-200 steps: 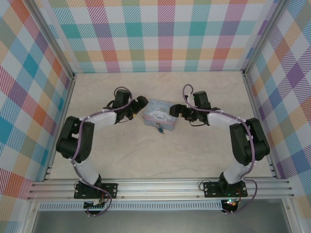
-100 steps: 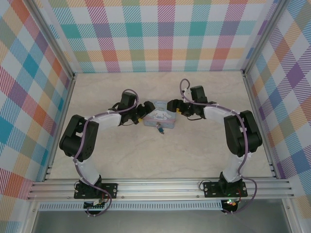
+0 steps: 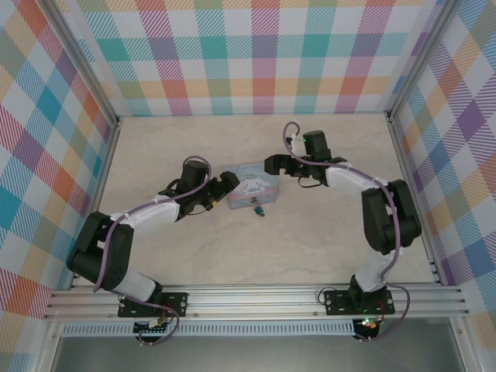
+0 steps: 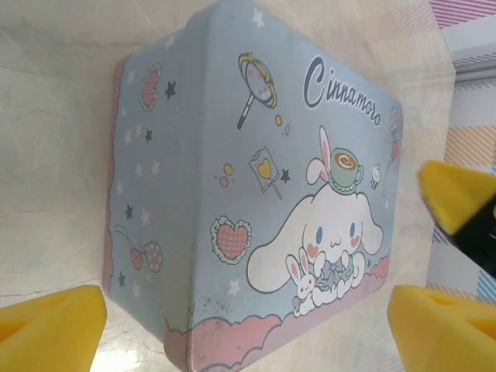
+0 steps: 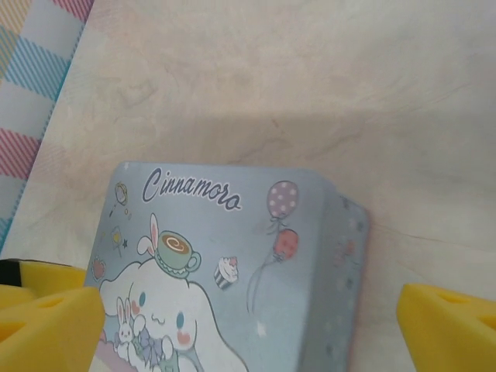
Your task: Unlock a padlock with a key
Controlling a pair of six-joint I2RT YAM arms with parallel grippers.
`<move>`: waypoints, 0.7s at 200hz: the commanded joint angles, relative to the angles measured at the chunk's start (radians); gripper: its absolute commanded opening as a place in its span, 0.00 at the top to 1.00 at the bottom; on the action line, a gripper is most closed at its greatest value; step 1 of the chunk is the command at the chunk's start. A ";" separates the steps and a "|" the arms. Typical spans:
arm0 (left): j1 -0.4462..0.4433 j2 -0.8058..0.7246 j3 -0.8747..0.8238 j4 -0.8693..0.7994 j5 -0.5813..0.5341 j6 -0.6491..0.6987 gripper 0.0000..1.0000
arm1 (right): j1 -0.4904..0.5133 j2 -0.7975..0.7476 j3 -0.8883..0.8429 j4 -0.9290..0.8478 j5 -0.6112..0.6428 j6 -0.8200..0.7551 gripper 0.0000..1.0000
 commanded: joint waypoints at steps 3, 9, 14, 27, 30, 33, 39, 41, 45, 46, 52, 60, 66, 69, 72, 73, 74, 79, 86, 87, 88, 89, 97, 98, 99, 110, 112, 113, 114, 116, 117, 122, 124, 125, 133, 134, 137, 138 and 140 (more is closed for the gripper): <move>-0.002 -0.045 0.026 -0.082 -0.056 0.032 0.06 | -0.010 -0.169 -0.101 -0.046 0.028 -0.101 0.05; 0.001 -0.048 0.033 -0.084 -0.053 0.039 0.07 | -0.009 -0.207 -0.146 -0.038 0.007 -0.105 0.06; 0.003 -0.049 0.038 -0.082 -0.047 0.044 0.06 | -0.007 -0.236 -0.184 -0.026 -0.013 -0.106 0.07; 0.003 -0.042 0.058 -0.078 -0.031 0.054 0.07 | 0.017 -0.297 -0.276 0.005 -0.047 -0.102 0.10; 0.003 -0.039 0.067 -0.078 -0.028 0.057 0.07 | 0.024 -0.308 -0.296 0.014 -0.052 -0.102 0.11; 0.003 -0.037 0.073 -0.078 -0.024 0.059 0.07 | 0.034 -0.318 -0.315 0.022 -0.057 -0.102 0.12; 0.003 -0.027 0.089 -0.077 -0.014 0.062 0.06 | 0.054 -0.332 -0.349 0.042 -0.063 -0.103 0.13; 0.003 -0.023 0.095 -0.076 -0.012 0.063 0.07 | 0.060 -0.335 -0.361 0.049 -0.064 -0.102 0.13; 0.003 -0.016 0.104 -0.075 -0.002 0.065 0.07 | 0.073 -0.339 -0.381 0.066 -0.065 -0.100 0.14; 0.003 -0.015 0.108 -0.074 -0.001 0.065 0.07 | 0.076 -0.339 -0.385 0.071 -0.065 -0.100 0.14; 0.003 -0.001 0.125 -0.073 0.010 0.068 0.07 | 0.094 -0.340 -0.408 0.093 -0.070 -0.098 0.16; 0.003 0.017 0.151 -0.071 0.030 0.070 0.07 | 0.115 -0.333 -0.429 0.118 -0.066 -0.097 0.20; 0.003 0.031 0.171 -0.065 0.050 0.071 0.07 | 0.126 -0.324 -0.442 0.140 -0.063 -0.096 0.23; 0.003 0.041 0.182 -0.064 0.061 0.072 0.07 | 0.130 -0.319 -0.449 0.153 -0.063 -0.095 0.25; 0.003 0.050 0.194 -0.064 0.070 0.074 0.06 | 0.133 -0.314 -0.456 0.168 -0.064 -0.094 0.27; 0.003 0.054 0.199 -0.064 0.073 0.074 0.06 | 0.134 -0.311 -0.458 0.170 -0.064 -0.094 0.27; 0.003 0.056 0.204 -0.065 0.075 0.074 0.07 | 0.135 -0.309 -0.461 0.175 -0.065 -0.093 0.28; 0.003 0.073 0.223 -0.066 0.092 0.076 0.07 | 0.138 -0.297 -0.468 0.197 -0.065 -0.095 0.30; 0.001 0.097 0.252 -0.066 0.117 0.083 0.07 | 0.143 -0.282 -0.478 0.226 -0.068 -0.097 0.32; 0.001 0.101 0.256 -0.067 0.121 0.083 0.07 | 0.144 -0.279 -0.479 0.230 -0.068 -0.097 0.32; 0.001 0.105 0.261 -0.067 0.124 0.083 0.07 | 0.144 -0.276 -0.480 0.233 -0.069 -0.098 0.33; 0.001 0.108 0.265 -0.068 0.125 0.084 0.07 | 0.145 -0.274 -0.480 0.236 -0.070 -0.099 0.33; -0.001 0.138 0.300 -0.076 0.145 0.087 0.07 | 0.150 -0.253 -0.483 0.262 -0.078 -0.104 0.35; -0.002 0.141 0.304 -0.076 0.148 0.087 0.06 | 0.151 -0.250 -0.484 0.265 -0.079 -0.105 0.36; -0.002 0.145 0.308 -0.076 0.150 0.088 0.06 | 0.153 -0.247 -0.484 0.269 -0.079 -0.105 0.36; -0.008 0.182 0.344 -0.072 0.170 0.094 0.06 | 0.162 -0.224 -0.485 0.296 -0.087 -0.111 0.39; -0.008 0.190 0.348 -0.073 0.173 0.093 0.06 | 0.165 -0.219 -0.484 0.303 -0.088 -0.113 0.39; -0.009 0.193 0.352 -0.073 0.174 0.094 0.06 | 0.166 -0.217 -0.485 0.306 -0.088 -0.114 0.39; -0.009 0.195 0.356 -0.074 0.174 0.094 0.07 | 0.167 -0.215 -0.486 0.308 -0.088 -0.115 0.39; -0.009 0.203 0.362 -0.074 0.177 0.095 0.07 | 0.170 -0.212 -0.485 0.314 -0.088 -0.116 0.40; -0.010 0.206 0.365 -0.075 0.178 0.094 0.07 | 0.171 -0.210 -0.486 0.317 -0.086 -0.115 0.40; -0.011 0.223 0.378 -0.073 0.183 0.096 0.06 | 0.178 -0.200 -0.487 0.329 -0.083 -0.120 0.40; -0.011 0.228 0.383 -0.073 0.184 0.097 0.06 | 0.180 -0.195 -0.487 0.335 -0.081 -0.123 0.40; -0.011 0.233 0.386 -0.073 0.185 0.097 0.06 | 0.181 -0.193 -0.486 0.337 -0.081 -0.125 0.40; -0.011 0.258 0.408 -0.077 0.190 0.097 0.06 | 0.187 -0.177 -0.489 0.358 -0.080 -0.130 0.42; -0.010 0.262 0.410 -0.077 0.192 0.096 0.06 | 0.187 -0.175 -0.488 0.360 -0.078 -0.130 0.42; -0.011 0.272 0.418 -0.079 0.195 0.097 0.06 | 0.188 -0.169 -0.489 0.369 -0.075 -0.131 0.42; -0.011 0.276 0.420 -0.078 0.196 0.097 0.06 | 0.189 -0.167 -0.489 0.371 -0.074 -0.132 0.42; -0.011 0.282 0.426 -0.079 0.198 0.098 0.06 | 0.191 -0.163 -0.489 0.378 -0.072 -0.132 0.42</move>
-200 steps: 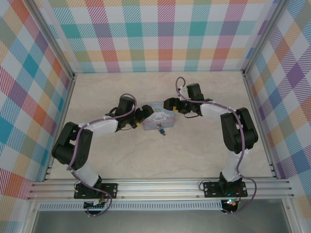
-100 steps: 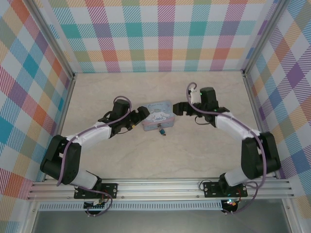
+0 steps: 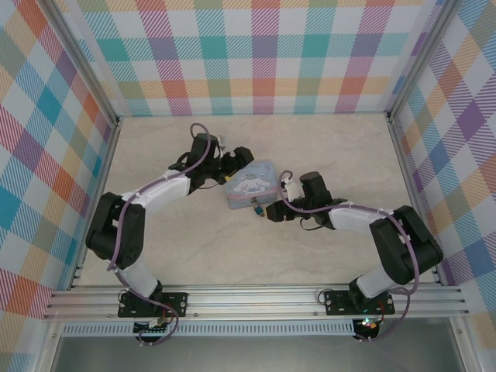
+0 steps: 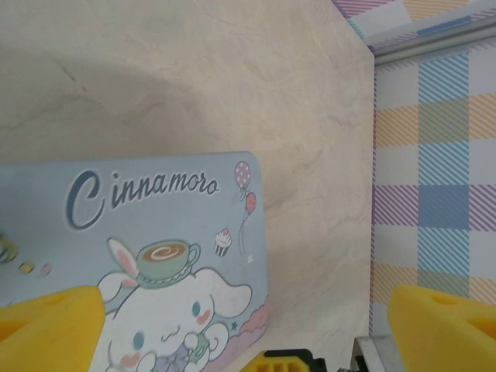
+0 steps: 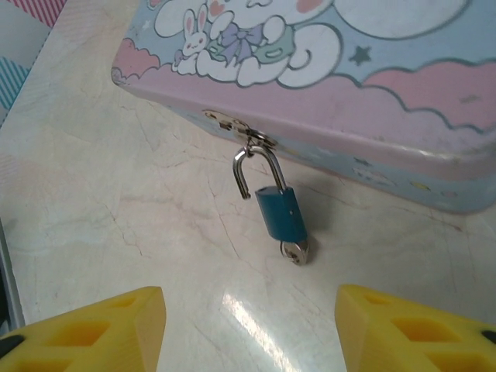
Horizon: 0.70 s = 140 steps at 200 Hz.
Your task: Unlock a padlock with a key
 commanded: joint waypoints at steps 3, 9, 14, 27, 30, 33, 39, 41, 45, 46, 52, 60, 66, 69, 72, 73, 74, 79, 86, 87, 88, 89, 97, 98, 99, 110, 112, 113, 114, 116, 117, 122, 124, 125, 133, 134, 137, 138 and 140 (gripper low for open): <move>-0.009 0.073 0.070 -0.014 0.064 0.023 0.06 | 0.022 0.043 -0.011 0.141 -0.014 -0.041 0.42; -0.008 0.094 0.085 -0.018 0.070 0.021 0.06 | 0.024 0.056 -0.012 0.157 -0.008 -0.043 0.42; -0.009 0.108 0.099 -0.020 0.077 0.019 0.06 | 0.024 0.065 -0.009 0.166 -0.001 -0.045 0.43; -0.009 0.141 0.124 -0.018 0.091 0.015 0.06 | 0.026 0.095 0.003 0.178 0.016 -0.052 0.45; -0.009 0.148 0.128 -0.018 0.093 0.013 0.06 | 0.027 0.101 0.005 0.182 0.017 -0.053 0.46; -0.009 0.153 0.132 -0.020 0.093 0.013 0.06 | 0.027 0.107 0.008 0.184 0.019 -0.053 0.46; -0.009 0.161 0.137 -0.022 0.093 0.013 0.06 | 0.029 0.121 0.012 0.188 0.027 -0.054 0.48; -0.009 0.162 0.138 -0.022 0.093 0.012 0.06 | 0.030 0.126 0.015 0.190 0.028 -0.054 0.48; -0.009 0.167 0.140 -0.022 0.092 0.012 0.06 | 0.031 0.136 0.018 0.193 0.029 -0.056 0.48; -0.009 0.167 0.140 -0.021 0.092 0.012 0.06 | 0.032 0.138 0.019 0.193 0.029 -0.057 0.48; -0.009 0.172 0.142 -0.025 0.092 0.011 0.06 | 0.032 0.149 0.025 0.197 0.030 -0.059 0.49; -0.009 0.174 0.141 -0.027 0.089 0.012 0.06 | 0.034 0.165 0.032 0.199 0.033 -0.060 0.50; -0.008 0.176 0.140 -0.029 0.087 0.012 0.06 | 0.037 0.177 0.035 0.203 0.033 -0.060 0.51; -0.009 0.175 0.139 -0.030 0.085 0.013 0.06 | 0.036 0.182 0.036 0.205 0.032 -0.060 0.51; -0.009 0.175 0.138 -0.032 0.083 0.013 0.06 | 0.036 0.186 0.036 0.208 0.031 -0.060 0.51; -0.009 0.176 0.138 -0.032 0.083 0.013 0.06 | 0.036 0.188 0.037 0.209 0.031 -0.060 0.51; -0.009 0.176 0.137 -0.033 0.082 0.013 0.06 | 0.036 0.189 0.038 0.209 0.031 -0.060 0.51; -0.009 0.177 0.135 -0.033 0.081 0.012 0.06 | 0.036 0.196 0.039 0.212 0.031 -0.060 0.52; -0.009 0.177 0.132 -0.033 0.081 0.010 0.06 | 0.037 0.204 0.040 0.216 0.030 -0.057 0.52; -0.009 0.178 0.132 -0.032 0.081 0.009 0.06 | 0.037 0.204 0.040 0.218 0.031 -0.057 0.52; -0.008 0.178 0.131 -0.033 0.081 0.009 0.06 | 0.037 0.206 0.040 0.218 0.030 -0.057 0.52; -0.008 0.177 0.131 -0.033 0.080 0.009 0.06 | 0.037 0.207 0.040 0.218 0.031 -0.057 0.52; -0.009 0.177 0.126 -0.028 0.080 0.006 0.06 | 0.037 0.214 0.040 0.222 0.033 -0.054 0.52; -0.009 0.177 0.125 -0.028 0.079 0.007 0.06 | 0.037 0.215 0.040 0.224 0.033 -0.054 0.52; -0.009 0.177 0.124 -0.028 0.080 0.006 0.06 | 0.037 0.216 0.040 0.224 0.033 -0.054 0.52; -0.009 0.176 0.116 -0.023 0.079 0.001 0.06 | 0.039 0.224 0.038 0.233 0.032 -0.050 0.53; -0.009 0.176 0.115 -0.023 0.079 -0.001 0.06 | 0.039 0.226 0.038 0.235 0.031 -0.050 0.53; -0.009 0.176 0.115 -0.022 0.080 -0.001 0.06 | 0.039 0.226 0.037 0.236 0.031 -0.049 0.53; -0.010 0.176 0.114 -0.022 0.079 -0.001 0.06 | 0.039 0.226 0.037 0.238 0.030 -0.048 0.53; -0.010 0.176 0.114 -0.021 0.079 -0.002 0.06 | 0.039 0.227 0.037 0.241 0.030 -0.047 0.53; -0.010 0.176 0.113 -0.020 0.079 -0.004 0.06 | 0.039 0.227 0.037 0.241 0.030 -0.048 0.53; -0.009 0.174 0.108 -0.018 0.079 -0.006 0.06 | 0.041 0.231 0.037 0.247 0.028 -0.043 0.54; -0.010 0.175 0.107 -0.015 0.079 -0.007 0.06 | 0.040 0.233 0.037 0.250 0.027 -0.043 0.54; -0.010 0.175 0.106 -0.015 0.079 -0.008 0.06 | 0.040 0.233 0.037 0.251 0.026 -0.043 0.54; -0.010 0.174 0.102 -0.013 0.079 -0.009 0.06 | 0.043 0.238 0.040 0.258 0.025 -0.039 0.55; -0.010 0.174 0.102 -0.013 0.080 -0.009 0.06 | 0.043 0.240 0.040 0.258 0.025 -0.039 0.55; -0.010 0.173 0.101 -0.012 0.079 -0.009 0.05 | 0.045 0.242 0.042 0.259 0.023 -0.039 0.56; -0.010 0.173 0.100 -0.012 0.078 -0.009 0.05 | 0.045 0.244 0.043 0.259 0.022 -0.039 0.56; -0.009 0.172 0.099 -0.013 0.078 -0.010 0.05 | 0.046 0.245 0.043 0.261 0.022 -0.038 0.56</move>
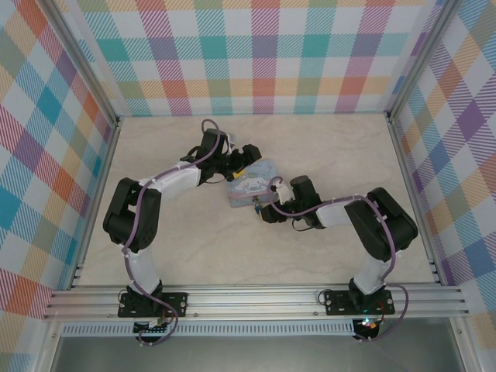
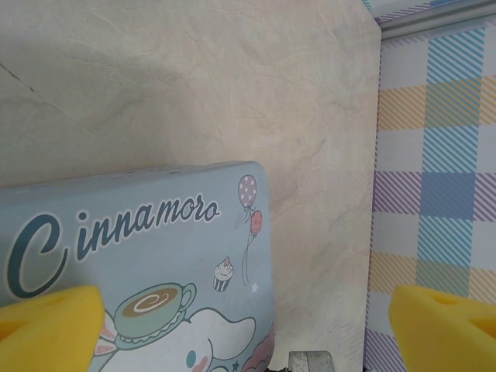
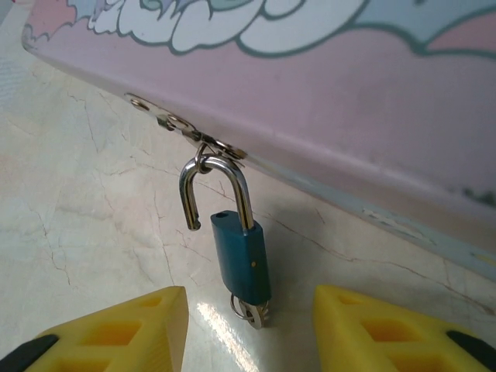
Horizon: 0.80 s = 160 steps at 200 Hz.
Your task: Unlock a padlock with a key
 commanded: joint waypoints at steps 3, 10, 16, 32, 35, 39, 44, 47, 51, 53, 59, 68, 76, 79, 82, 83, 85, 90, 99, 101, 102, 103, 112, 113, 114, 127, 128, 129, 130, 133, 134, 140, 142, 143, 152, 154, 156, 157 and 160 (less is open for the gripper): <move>-0.008 0.015 -0.026 -0.009 0.005 -0.013 0.05 | 0.015 0.030 0.028 0.051 -0.017 -0.001 0.56; -0.008 0.014 -0.028 -0.010 0.004 -0.014 0.05 | 0.018 0.036 0.032 0.053 -0.019 -0.001 0.56; -0.008 0.015 -0.031 -0.009 0.002 -0.014 0.05 | 0.021 0.042 0.035 0.053 -0.021 0.000 0.57; -0.008 0.015 -0.032 -0.008 0.002 -0.016 0.05 | 0.026 0.050 0.040 0.053 -0.019 0.000 0.58; -0.008 0.015 -0.033 -0.007 0.002 -0.016 0.05 | 0.028 0.053 0.041 0.054 -0.018 0.001 0.59; -0.008 0.015 -0.034 -0.005 0.003 -0.017 0.05 | 0.027 0.054 0.040 0.055 -0.016 0.001 0.59; -0.008 0.015 -0.035 -0.007 0.002 -0.018 0.05 | 0.027 0.054 0.039 0.059 -0.017 0.004 0.60; -0.008 0.013 -0.034 -0.007 0.001 -0.018 0.05 | 0.027 0.055 0.039 0.060 -0.016 0.006 0.61; -0.008 0.012 -0.035 -0.007 0.000 -0.018 0.05 | 0.028 0.056 0.040 0.061 -0.015 0.005 0.62; -0.008 0.013 -0.036 -0.007 -0.001 -0.018 0.05 | 0.028 0.056 0.039 0.061 -0.015 0.006 0.62; -0.008 0.014 -0.037 -0.007 -0.001 -0.017 0.05 | 0.029 0.056 0.040 0.061 -0.015 0.007 0.64; -0.008 0.012 -0.037 -0.010 -0.005 -0.017 0.05 | 0.030 0.057 0.042 0.060 -0.014 0.006 0.68; -0.008 0.011 -0.038 -0.014 -0.010 -0.014 0.05 | 0.029 0.057 0.044 0.056 -0.012 0.006 0.71; -0.008 0.011 -0.039 -0.014 -0.012 -0.014 0.05 | 0.029 0.056 0.044 0.055 -0.009 0.006 0.73; -0.007 0.008 -0.039 -0.015 -0.013 -0.015 0.05 | 0.028 0.056 0.042 0.054 -0.006 0.005 0.74; -0.008 0.009 -0.039 -0.015 -0.015 -0.014 0.05 | 0.028 0.055 0.043 0.054 -0.006 0.005 0.74; -0.008 0.009 -0.039 -0.017 -0.015 -0.014 0.05 | 0.028 0.054 0.042 0.055 -0.005 0.006 0.75; -0.008 0.006 -0.042 -0.019 -0.019 -0.012 0.05 | 0.028 0.051 0.039 0.055 0.003 0.007 0.78; -0.008 0.002 -0.046 -0.019 -0.027 -0.012 0.05 | 0.028 0.044 0.033 0.057 0.014 0.008 0.81; -0.008 0.001 -0.048 -0.021 -0.029 -0.012 0.05 | 0.029 0.043 0.032 0.057 0.016 0.006 0.82; -0.008 0.000 -0.049 -0.022 -0.029 -0.012 0.05 | 0.029 0.041 0.031 0.057 0.018 0.006 0.83; -0.007 -0.001 -0.049 -0.022 -0.030 -0.012 0.05 | 0.029 0.042 0.031 0.057 0.018 0.007 0.83; -0.008 -0.006 -0.055 -0.025 -0.037 -0.008 0.05 | 0.029 0.034 0.026 0.055 0.032 0.008 0.86; -0.008 -0.006 -0.055 -0.025 -0.038 -0.008 0.05 | 0.029 0.033 0.024 0.055 0.033 0.009 0.87; -0.008 -0.007 -0.056 -0.025 -0.038 -0.008 0.05 | 0.029 0.031 0.025 0.053 0.035 0.009 0.87; -0.007 -0.017 -0.067 -0.030 -0.045 -0.008 0.05 | 0.028 0.018 0.018 0.050 0.057 0.016 0.90; -0.008 -0.018 -0.068 -0.029 -0.045 -0.008 0.05 | 0.027 0.016 0.017 0.050 0.058 0.017 0.90; -0.008 -0.018 -0.070 -0.030 -0.045 -0.008 0.05 | 0.028 0.015 0.017 0.050 0.060 0.019 0.91; -0.008 -0.019 -0.071 -0.030 -0.045 -0.008 0.05 | 0.028 0.014 0.015 0.050 0.064 0.019 0.91; -0.008 -0.021 -0.075 -0.030 -0.047 -0.009 0.05 | 0.028 0.011 0.015 0.048 0.071 0.025 0.91; -0.008 -0.022 -0.075 -0.030 -0.047 -0.008 0.05 | 0.027 0.008 0.014 0.048 0.074 0.027 0.91; -0.008 -0.029 -0.084 -0.028 -0.049 -0.010 0.05 | 0.028 0.000 0.013 0.044 0.086 0.036 0.93; -0.008 -0.031 -0.088 -0.029 -0.049 -0.010 0.05 | 0.028 -0.004 0.013 0.042 0.089 0.040 0.93; -0.008 -0.032 -0.089 -0.028 -0.051 -0.011 0.05 | 0.028 -0.005 0.013 0.041 0.092 0.041 0.93; -0.009 -0.046 -0.106 -0.028 -0.059 -0.013 0.05 | 0.027 -0.020 0.017 0.019 0.123 0.065 0.95; -0.009 -0.048 -0.111 -0.028 -0.060 -0.014 0.05 | 0.027 -0.022 0.020 0.010 0.131 0.072 0.95; -0.009 -0.051 -0.114 -0.028 -0.063 -0.014 0.05 | 0.027 -0.025 0.022 0.001 0.138 0.076 0.95; -0.009 -0.053 -0.116 -0.027 -0.065 -0.014 0.05 | 0.027 -0.027 0.023 -0.002 0.140 0.079 0.95; -0.010 -0.058 -0.123 -0.027 -0.068 -0.016 0.05 | 0.027 -0.031 0.028 -0.015 0.148 0.084 0.96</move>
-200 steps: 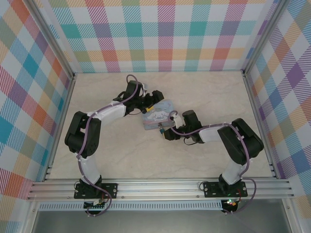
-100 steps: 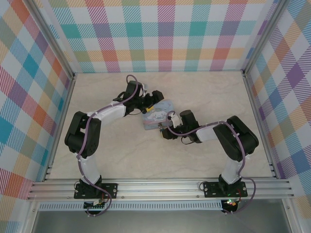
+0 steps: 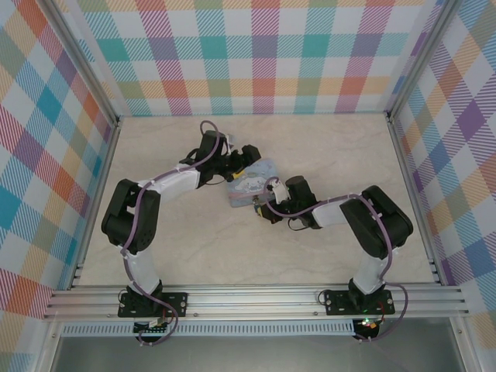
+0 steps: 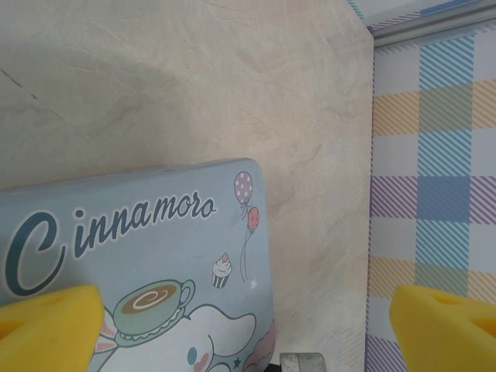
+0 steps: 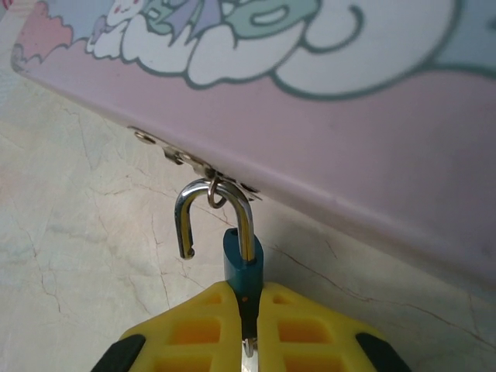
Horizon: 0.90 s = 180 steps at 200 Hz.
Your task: Unlock a padlock with a key
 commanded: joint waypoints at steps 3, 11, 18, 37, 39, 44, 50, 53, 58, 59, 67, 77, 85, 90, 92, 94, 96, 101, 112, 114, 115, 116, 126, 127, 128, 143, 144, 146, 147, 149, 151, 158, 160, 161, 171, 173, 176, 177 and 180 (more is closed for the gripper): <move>-0.009 -0.040 -0.078 -0.080 -0.050 -0.012 0.05 | 0.002 -0.059 0.009 -0.056 0.093 0.057 0.96; -0.012 -0.055 -0.096 -0.077 -0.062 -0.017 0.05 | 0.001 -0.070 0.018 -0.088 0.122 0.075 0.97; -0.014 -0.067 -0.112 -0.073 -0.069 -0.023 0.05 | 0.000 -0.079 0.024 -0.117 0.144 0.091 0.97; -0.025 -0.096 -0.154 -0.051 -0.084 -0.045 0.04 | 0.002 -0.104 0.026 -0.153 0.178 0.130 0.98; -0.027 -0.098 -0.158 -0.048 -0.085 -0.048 0.04 | 0.001 -0.107 0.026 -0.156 0.179 0.134 0.98; -0.031 -0.104 -0.169 -0.040 -0.087 -0.056 0.04 | 0.001 -0.111 0.027 -0.163 0.184 0.145 0.98; -0.037 -0.109 -0.181 -0.031 -0.089 -0.066 0.04 | 0.001 -0.115 0.032 -0.178 0.189 0.163 0.98; -0.041 -0.111 -0.187 -0.024 -0.090 -0.073 0.04 | 0.002 -0.117 0.034 -0.186 0.190 0.172 0.98; -0.046 -0.116 -0.198 -0.013 -0.091 -0.083 0.04 | 0.001 -0.118 0.040 -0.198 0.190 0.184 0.98; -0.048 -0.116 -0.201 -0.011 -0.091 -0.086 0.04 | 0.001 -0.118 0.041 -0.200 0.190 0.188 0.98; -0.057 -0.122 -0.222 0.007 -0.096 -0.105 0.04 | 0.001 -0.120 0.047 -0.215 0.193 0.215 0.98; -0.068 -0.132 -0.248 0.029 -0.105 -0.126 0.04 | 0.001 -0.122 0.051 -0.228 0.199 0.251 0.98; -0.074 -0.141 -0.269 0.042 -0.118 -0.139 0.04 | 0.001 -0.124 0.055 -0.239 0.201 0.276 0.98; -0.077 -0.147 -0.280 0.050 -0.124 -0.145 0.04 | 0.002 -0.125 0.059 -0.247 0.202 0.294 0.98; -0.078 -0.150 -0.285 0.052 -0.127 -0.147 0.04 | 0.002 -0.125 0.061 -0.249 0.203 0.300 0.98; -0.079 -0.151 -0.290 0.055 -0.129 -0.147 0.04 | 0.001 -0.124 0.063 -0.253 0.203 0.308 0.98; -0.080 -0.153 -0.293 0.056 -0.131 -0.150 0.04 | 0.002 -0.124 0.066 -0.256 0.204 0.314 0.98; -0.081 -0.158 -0.301 0.059 -0.134 -0.153 0.04 | 0.001 -0.123 0.073 -0.266 0.203 0.327 0.98; -0.085 -0.163 -0.315 0.063 -0.136 -0.157 0.04 | 0.001 -0.122 0.086 -0.271 0.194 0.355 0.98; -0.085 -0.165 -0.317 0.064 -0.136 -0.158 0.04 | 0.001 -0.121 0.090 -0.271 0.193 0.361 0.98; -0.085 -0.165 -0.317 0.063 -0.136 -0.158 0.04 | 0.001 -0.121 0.091 -0.271 0.192 0.364 0.98; -0.086 -0.164 -0.318 0.064 -0.136 -0.157 0.04 | 0.001 -0.120 0.091 -0.271 0.192 0.367 0.98; -0.089 -0.169 -0.328 0.065 -0.139 -0.161 0.04 | 0.001 -0.117 0.104 -0.277 0.195 0.396 0.99; -0.089 -0.170 -0.328 0.066 -0.139 -0.162 0.04 | 0.001 -0.117 0.105 -0.278 0.195 0.399 0.99; -0.089 -0.169 -0.329 0.067 -0.140 -0.162 0.04 | 0.001 -0.117 0.105 -0.278 0.196 0.401 0.99; -0.093 -0.171 -0.344 0.075 -0.142 -0.168 0.04 | 0.001 -0.111 0.121 -0.290 0.213 0.430 0.99; -0.094 -0.171 -0.344 0.076 -0.143 -0.169 0.04 | 0.001 -0.111 0.122 -0.291 0.215 0.432 0.99; -0.094 -0.171 -0.347 0.078 -0.143 -0.170 0.04 | 0.001 -0.110 0.125 -0.294 0.219 0.435 0.99; -0.094 -0.171 -0.347 0.078 -0.144 -0.170 0.04 | 0.002 -0.109 0.127 -0.295 0.221 0.436 0.99; -0.094 -0.171 -0.350 0.081 -0.144 -0.170 0.04 | 0.002 -0.108 0.128 -0.297 0.224 0.440 0.99; -0.095 -0.171 -0.352 0.084 -0.144 -0.171 0.04 | 0.001 -0.107 0.131 -0.298 0.226 0.442 0.99; -0.095 -0.169 -0.356 0.091 -0.142 -0.174 0.04 | 0.001 -0.101 0.138 -0.305 0.234 0.452 0.99; -0.097 -0.169 -0.357 0.093 -0.143 -0.175 0.04 | 0.001 -0.099 0.141 -0.307 0.237 0.455 0.99; -0.097 -0.168 -0.358 0.093 -0.142 -0.176 0.04 | 0.001 -0.098 0.142 -0.307 0.237 0.456 0.99; -0.098 -0.165 -0.361 0.098 -0.140 -0.178 0.04 | 0.001 -0.092 0.143 -0.289 0.239 0.471 0.99; -0.098 -0.163 -0.361 0.099 -0.139 -0.177 0.04 | 0.001 -0.092 0.143 -0.284 0.238 0.475 0.99; -0.098 -0.162 -0.362 0.101 -0.138 -0.178 0.04 | 0.001 -0.091 0.141 -0.273 0.237 0.480 0.99; -0.098 -0.162 -0.363 0.102 -0.138 -0.177 0.04 | 0.001 -0.090 0.141 -0.270 0.236 0.482 0.99; -0.098 -0.161 -0.363 0.103 -0.136 -0.178 0.04 | 0.001 -0.089 0.142 -0.260 0.233 0.488 0.99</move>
